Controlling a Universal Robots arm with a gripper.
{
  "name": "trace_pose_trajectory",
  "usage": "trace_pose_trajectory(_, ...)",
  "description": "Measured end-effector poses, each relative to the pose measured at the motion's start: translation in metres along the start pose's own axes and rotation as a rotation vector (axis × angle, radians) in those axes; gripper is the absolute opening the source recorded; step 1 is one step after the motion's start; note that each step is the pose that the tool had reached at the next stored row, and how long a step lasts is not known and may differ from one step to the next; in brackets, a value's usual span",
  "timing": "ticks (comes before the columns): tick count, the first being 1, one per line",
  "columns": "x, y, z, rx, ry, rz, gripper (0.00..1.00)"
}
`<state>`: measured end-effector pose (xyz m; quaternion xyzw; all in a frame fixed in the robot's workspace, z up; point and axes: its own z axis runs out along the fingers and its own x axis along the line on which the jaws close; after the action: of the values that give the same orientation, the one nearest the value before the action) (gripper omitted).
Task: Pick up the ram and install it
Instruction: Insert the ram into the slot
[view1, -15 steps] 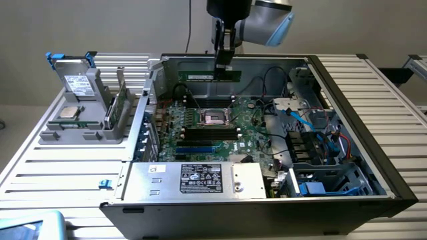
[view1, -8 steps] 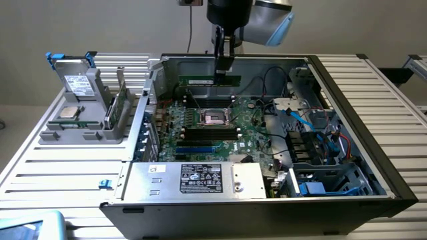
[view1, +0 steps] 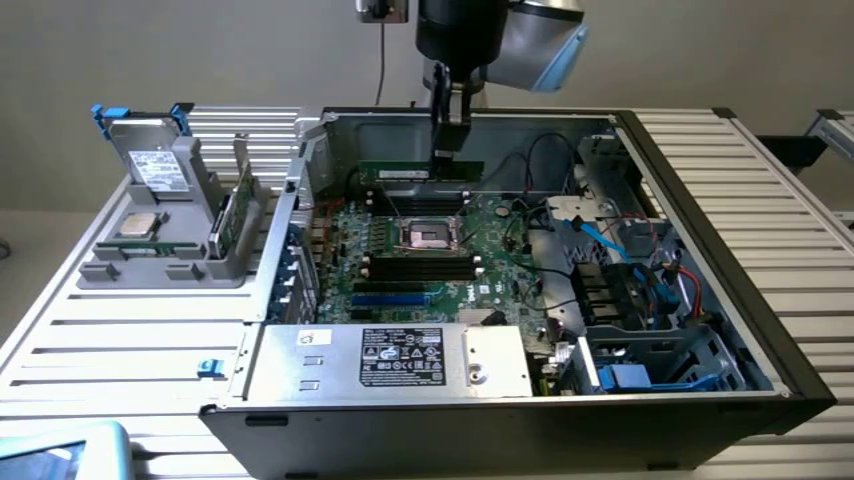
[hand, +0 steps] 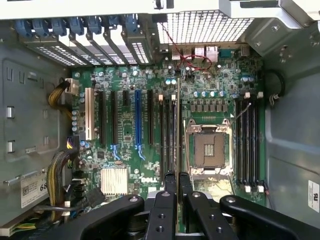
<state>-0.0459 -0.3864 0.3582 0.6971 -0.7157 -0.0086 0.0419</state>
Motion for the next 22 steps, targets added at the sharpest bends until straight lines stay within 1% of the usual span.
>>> trace_pose_trajectory(2, 0.000, -0.0004, 0.0035, 0.0004, 0.0010, 0.000, 0.15)
trace_pose_trajectory(6, 0.000, -0.0009, 0.0086, 0.0019, 0.0073, 0.000, 0.15)
trace_pose_trajectory(7, 0.000, -0.0009, 0.0094, 0.0025, 0.0114, 0.001, 0.15)
trace_pose_trajectory(8, 0.000, -0.0010, 0.0100, 0.0036, 0.0182, 0.001, 0.15)
trace_pose_trajectory(9, 0.000, -0.0010, 0.0109, 0.0050, 0.0224, 0.002, 0.15)
trace_pose_trajectory(18, -0.001, -0.0022, 0.0271, 0.0054, 0.0222, 0.002, 0.15)
trace_pose_trajectory(20, -0.001, -0.0024, 0.0306, 0.0054, 0.0202, 0.002, 0.15)
trace_pose_trajectory(22, -0.001, -0.0025, 0.0316, 0.0052, 0.0148, 0.001, 0.15)
